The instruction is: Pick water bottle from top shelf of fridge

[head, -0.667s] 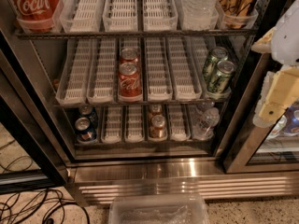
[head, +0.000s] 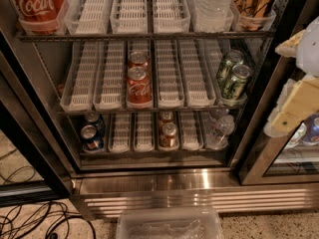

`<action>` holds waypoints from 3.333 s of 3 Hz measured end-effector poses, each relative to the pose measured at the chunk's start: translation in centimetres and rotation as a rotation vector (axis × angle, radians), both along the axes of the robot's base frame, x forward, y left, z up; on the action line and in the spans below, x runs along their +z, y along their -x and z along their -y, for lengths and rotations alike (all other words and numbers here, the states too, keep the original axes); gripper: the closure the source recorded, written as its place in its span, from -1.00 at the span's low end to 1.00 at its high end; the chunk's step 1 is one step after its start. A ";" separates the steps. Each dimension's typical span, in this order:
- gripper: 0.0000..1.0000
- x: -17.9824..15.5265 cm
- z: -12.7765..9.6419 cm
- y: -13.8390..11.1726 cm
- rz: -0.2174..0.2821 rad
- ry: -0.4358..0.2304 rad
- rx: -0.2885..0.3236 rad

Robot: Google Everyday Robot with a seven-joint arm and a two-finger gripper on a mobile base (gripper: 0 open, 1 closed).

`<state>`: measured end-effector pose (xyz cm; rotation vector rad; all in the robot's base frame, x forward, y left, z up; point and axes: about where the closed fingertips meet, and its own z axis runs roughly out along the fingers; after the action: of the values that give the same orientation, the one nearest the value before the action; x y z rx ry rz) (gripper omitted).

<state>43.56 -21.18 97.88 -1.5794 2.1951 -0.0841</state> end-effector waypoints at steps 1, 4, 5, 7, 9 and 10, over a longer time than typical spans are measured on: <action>-1.00 0.7 -1.0 -0.6 0.111 -0.127 -0.068; -1.00 5.8 -4.8 -4.6 0.311 -0.487 -0.256; -1.00 6.6 -5.0 -4.9 0.318 -0.577 -0.336; -1.00 8.0 -5.0 -5.6 0.328 -0.681 -0.378; -1.00 7.9 -6.5 -7.1 0.430 -0.737 -0.363; -0.94 9.1 -7.5 -8.7 0.542 -0.776 -0.347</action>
Offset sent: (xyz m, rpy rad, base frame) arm 0.0411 0.0383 0.0590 0.4191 -0.4272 -0.1663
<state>52.25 -13.65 107.02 -0.6466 1.7222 0.1951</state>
